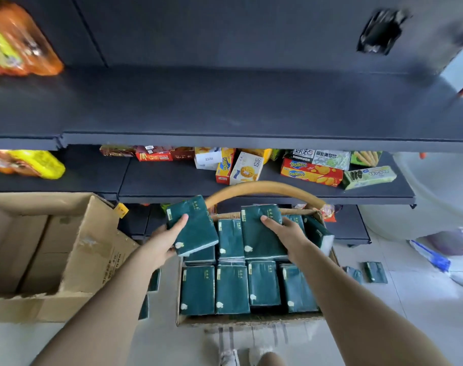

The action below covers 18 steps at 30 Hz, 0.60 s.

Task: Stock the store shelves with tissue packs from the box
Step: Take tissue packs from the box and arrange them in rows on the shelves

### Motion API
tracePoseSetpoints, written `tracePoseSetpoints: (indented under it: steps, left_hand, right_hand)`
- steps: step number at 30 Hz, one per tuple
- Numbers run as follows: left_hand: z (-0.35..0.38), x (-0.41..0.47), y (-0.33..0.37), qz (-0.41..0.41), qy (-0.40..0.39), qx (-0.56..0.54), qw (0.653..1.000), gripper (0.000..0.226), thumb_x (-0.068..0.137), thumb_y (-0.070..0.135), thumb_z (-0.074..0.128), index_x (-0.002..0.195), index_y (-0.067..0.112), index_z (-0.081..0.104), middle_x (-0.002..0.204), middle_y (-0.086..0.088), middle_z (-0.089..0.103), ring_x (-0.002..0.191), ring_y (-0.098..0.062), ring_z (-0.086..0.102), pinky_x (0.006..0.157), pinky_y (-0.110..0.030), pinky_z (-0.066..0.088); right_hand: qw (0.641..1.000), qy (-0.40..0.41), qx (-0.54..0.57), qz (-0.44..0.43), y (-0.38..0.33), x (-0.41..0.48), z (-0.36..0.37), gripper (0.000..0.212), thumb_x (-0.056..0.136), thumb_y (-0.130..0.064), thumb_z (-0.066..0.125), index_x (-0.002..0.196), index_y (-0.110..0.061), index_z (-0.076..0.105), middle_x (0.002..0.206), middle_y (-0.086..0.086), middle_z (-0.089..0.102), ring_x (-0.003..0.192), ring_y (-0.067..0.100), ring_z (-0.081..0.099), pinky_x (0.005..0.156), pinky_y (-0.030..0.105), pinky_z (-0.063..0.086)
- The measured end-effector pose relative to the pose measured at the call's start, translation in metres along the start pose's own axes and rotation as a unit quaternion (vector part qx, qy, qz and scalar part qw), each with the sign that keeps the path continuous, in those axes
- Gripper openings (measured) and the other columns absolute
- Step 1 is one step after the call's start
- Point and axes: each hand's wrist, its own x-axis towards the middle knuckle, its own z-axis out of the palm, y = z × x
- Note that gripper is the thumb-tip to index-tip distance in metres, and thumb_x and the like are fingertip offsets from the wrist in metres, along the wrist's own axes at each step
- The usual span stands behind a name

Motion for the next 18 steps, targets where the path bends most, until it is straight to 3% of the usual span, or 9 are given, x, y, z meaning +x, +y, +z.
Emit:
tracePoseSetpoints:
  steps: [4,10,12,14,18]
  left_hand:
    - [0.001,-0.042,0.052,0.083,0.016,-0.046,0.995,0.038,0.087,0.048,0.059,0.106,0.016,0.056,0.106,-0.006,0.064,0.100,-0.023,0.061,0.090,-0.039,0.051]
    - [-0.010,-0.124,0.111,0.240,0.019,-0.139,0.961,0.024,0.090,0.038,0.060,0.112,0.027,0.058,0.118,-0.002,0.065,0.107,-0.021,0.062,0.091,-0.040,0.051]
    - [-0.016,-0.151,0.126,0.281,0.012,-0.151,0.948,0.021,0.091,0.033,0.060,0.111,0.027,0.058,0.120,-0.003,0.064,0.108,-0.022,0.062,0.083,-0.040,0.054]
    - [-0.020,-0.176,0.140,0.319,0.005,-0.168,0.933,0.024,0.093,0.027,0.059,0.117,0.022,0.055,0.117,-0.004,0.065,0.105,-0.022,0.063,0.071,-0.035,0.055]
    - [-0.030,-0.223,0.164,0.374,-0.006,-0.206,0.904,0.025,0.093,0.022,0.058,0.117,0.020,0.052,0.112,-0.003,0.065,0.098,-0.020,0.065,0.069,-0.035,0.054]
  right_hand:
    - [0.996,-0.017,0.004,-0.085,-0.054,-0.029,-0.001,0.018,0.084,-0.029,0.071,0.092,-0.014,0.065,0.082,0.002,0.069,0.071,0.016,0.066,0.058,0.024,0.055]
    - [0.982,-0.055,-0.041,-0.178,-0.135,-0.079,-0.009,0.032,0.078,-0.029,0.076,0.098,-0.006,0.066,0.093,0.011,0.072,0.084,0.027,0.070,0.079,0.039,0.058]
    - [0.974,-0.080,-0.064,-0.203,-0.159,-0.095,-0.013,0.039,0.076,-0.024,0.079,0.105,-0.003,0.065,0.096,0.012,0.072,0.087,0.029,0.070,0.084,0.043,0.056]
    - [0.964,-0.094,-0.077,-0.236,-0.182,-0.110,-0.014,0.045,0.072,-0.022,0.082,0.110,-0.006,0.063,0.098,0.011,0.072,0.087,0.028,0.070,0.083,0.043,0.056]
    - [0.941,-0.059,-0.094,-0.320,-0.223,-0.149,-0.010,0.046,0.070,-0.024,0.083,0.107,-0.010,0.059,0.097,0.004,0.069,0.087,0.022,0.068,0.078,0.035,0.056]
